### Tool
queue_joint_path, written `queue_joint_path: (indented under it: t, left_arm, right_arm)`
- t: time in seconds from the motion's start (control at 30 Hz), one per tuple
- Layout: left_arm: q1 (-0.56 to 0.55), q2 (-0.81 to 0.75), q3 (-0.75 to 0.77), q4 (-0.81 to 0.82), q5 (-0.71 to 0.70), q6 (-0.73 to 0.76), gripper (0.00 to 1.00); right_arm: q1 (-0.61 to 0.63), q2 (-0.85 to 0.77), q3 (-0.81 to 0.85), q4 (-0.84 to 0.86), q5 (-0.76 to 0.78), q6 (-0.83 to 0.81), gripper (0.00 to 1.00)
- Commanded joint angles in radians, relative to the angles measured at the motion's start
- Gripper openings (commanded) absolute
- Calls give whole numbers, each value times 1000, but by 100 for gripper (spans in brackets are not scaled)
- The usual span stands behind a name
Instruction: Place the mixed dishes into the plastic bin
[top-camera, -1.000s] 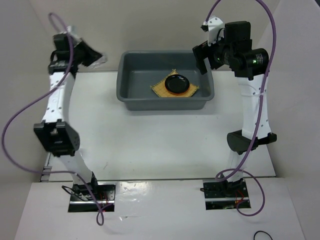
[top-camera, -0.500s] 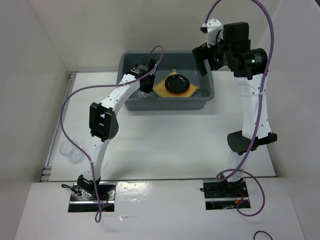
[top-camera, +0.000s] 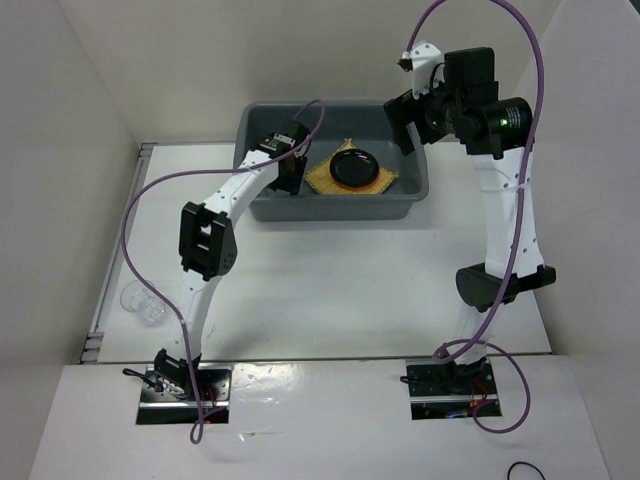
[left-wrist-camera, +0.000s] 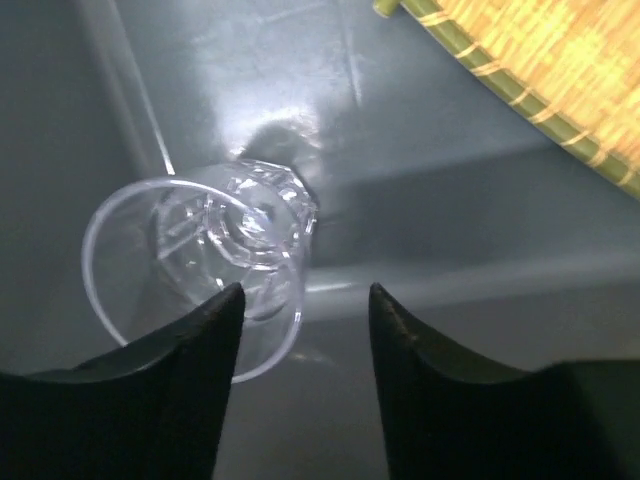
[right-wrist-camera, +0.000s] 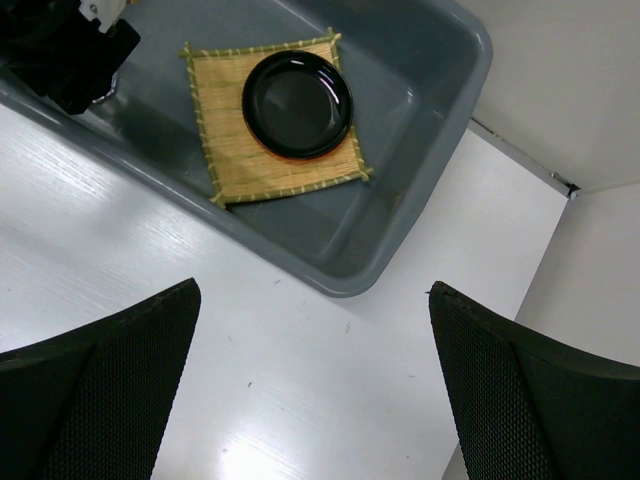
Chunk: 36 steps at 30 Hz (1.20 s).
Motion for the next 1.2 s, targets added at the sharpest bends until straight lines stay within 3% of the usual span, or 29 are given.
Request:
queue_joint_path:
  t: [0.0,0.2,0.27,0.33,0.37,0.4,0.5,0.53,0.57,0.63,0.67,0.7,0.87,1.17]
  left_arm:
    - [-2,-30,40,-20,-62,8,62]
    - [-24,-269,241,-75,-409,-87,94]
    - [12,-321,284,-95,-468,-120,95]
    - [44,-378,299,-269,-725,-333,100]
    - [67,-403,286,-338,-780,-417,100]
    - [97,-479,162,-378,-788,-461,100]
    - [212,-706,-169,-277,-698,-515,100]
    - [249,-770,-419,-238,-619,-538,100]
    - [362,-897,-536,-169,-553,-556,100]
    - [484,-1018,-743,-91,-354,-556,100]
    - [530,-1106,-902,-40,-306,-556,100]
    - [597,-1137,-964,-26,-269,-556,100]
    - [716,-1166,-1189,-17,-135,-576,100]
    - [799,-1055,-1233,43,3,-567,100]
  right_arm:
    - [9,-41,-20,13,12,-6,99]
    - [9,-50,-42,13,12,-6,99]
    - [9,-50,-42,13,12,-6,99]
    - [9,-50,-42,13,12,-6,99]
    - [9,-50,-42,13,12,-6,99]
    - [9,-50,-42,13,12,-6,99]
    - [9,-41,-42,13,12,-6,99]
    - [9,-41,-42,13,12,-15,99]
    - [9,-32,-33,13,12,-15,99]
    - [9,-23,-23,13,1,-15,99]
    - [9,-23,-23,13,1,-15,99]
    - [9,-23,-23,13,1,-15,99]
    - [9,-14,-33,13,-34,-15,99]
    - [19,-24,-51,13,-34,-15,99]
